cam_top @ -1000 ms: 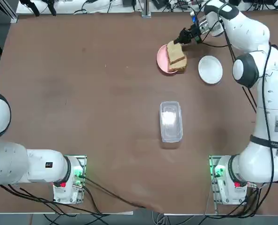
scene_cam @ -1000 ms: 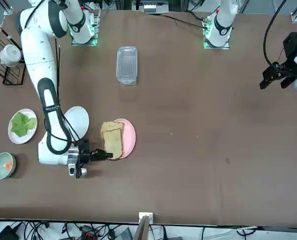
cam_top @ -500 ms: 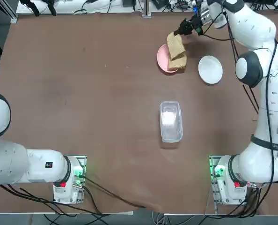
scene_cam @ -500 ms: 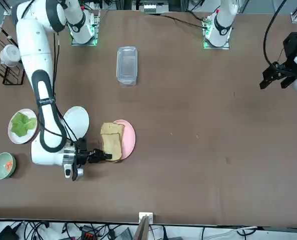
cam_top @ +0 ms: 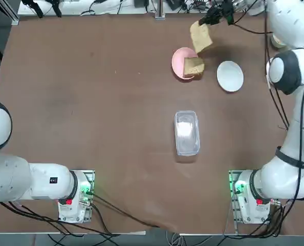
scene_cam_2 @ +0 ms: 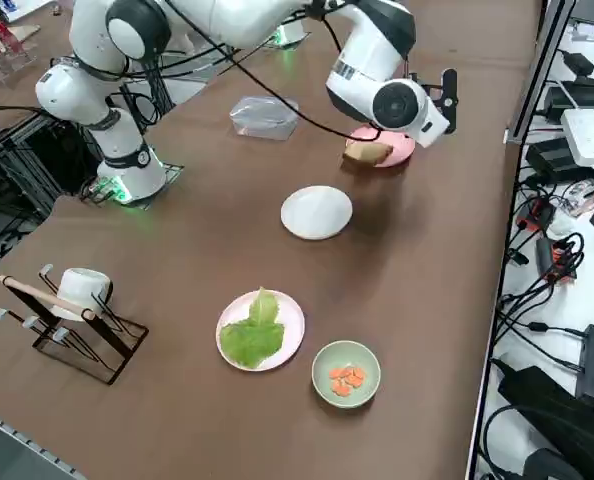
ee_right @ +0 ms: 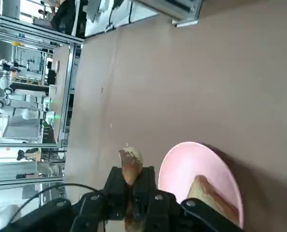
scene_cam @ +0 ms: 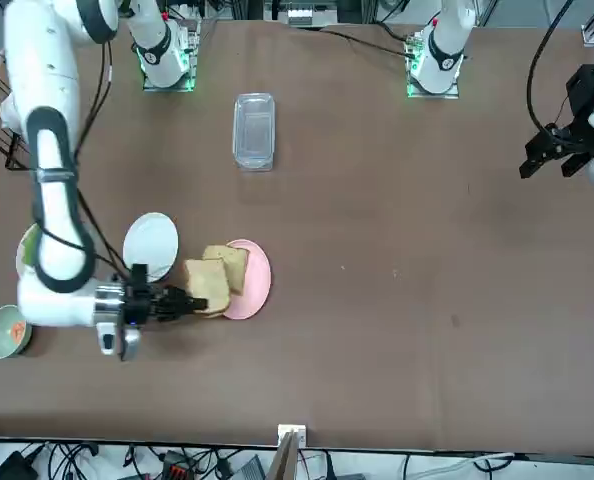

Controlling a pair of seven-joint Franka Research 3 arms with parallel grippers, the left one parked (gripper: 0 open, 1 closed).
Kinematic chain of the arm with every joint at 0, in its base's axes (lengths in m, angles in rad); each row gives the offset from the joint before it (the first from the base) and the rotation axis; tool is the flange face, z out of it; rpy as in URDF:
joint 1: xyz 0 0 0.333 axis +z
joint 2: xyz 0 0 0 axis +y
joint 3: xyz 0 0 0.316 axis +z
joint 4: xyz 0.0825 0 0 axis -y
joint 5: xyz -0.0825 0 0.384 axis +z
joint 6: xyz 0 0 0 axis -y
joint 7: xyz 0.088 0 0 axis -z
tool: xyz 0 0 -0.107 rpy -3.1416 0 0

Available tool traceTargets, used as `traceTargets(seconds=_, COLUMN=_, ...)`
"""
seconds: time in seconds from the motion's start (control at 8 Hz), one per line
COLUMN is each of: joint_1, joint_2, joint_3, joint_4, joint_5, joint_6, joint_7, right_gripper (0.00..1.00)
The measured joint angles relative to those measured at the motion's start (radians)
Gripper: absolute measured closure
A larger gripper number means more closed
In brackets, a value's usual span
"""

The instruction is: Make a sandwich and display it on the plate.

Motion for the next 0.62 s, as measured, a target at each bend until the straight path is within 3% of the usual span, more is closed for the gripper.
traceTargets(seconds=0.62, joint_1=-0.283, joint_2=-0.019, joint_3=-0.008, joint_4=-0.087, joint_5=-0.008, joint_6=-0.237, joint_7=-0.006, right_gripper=0.92)
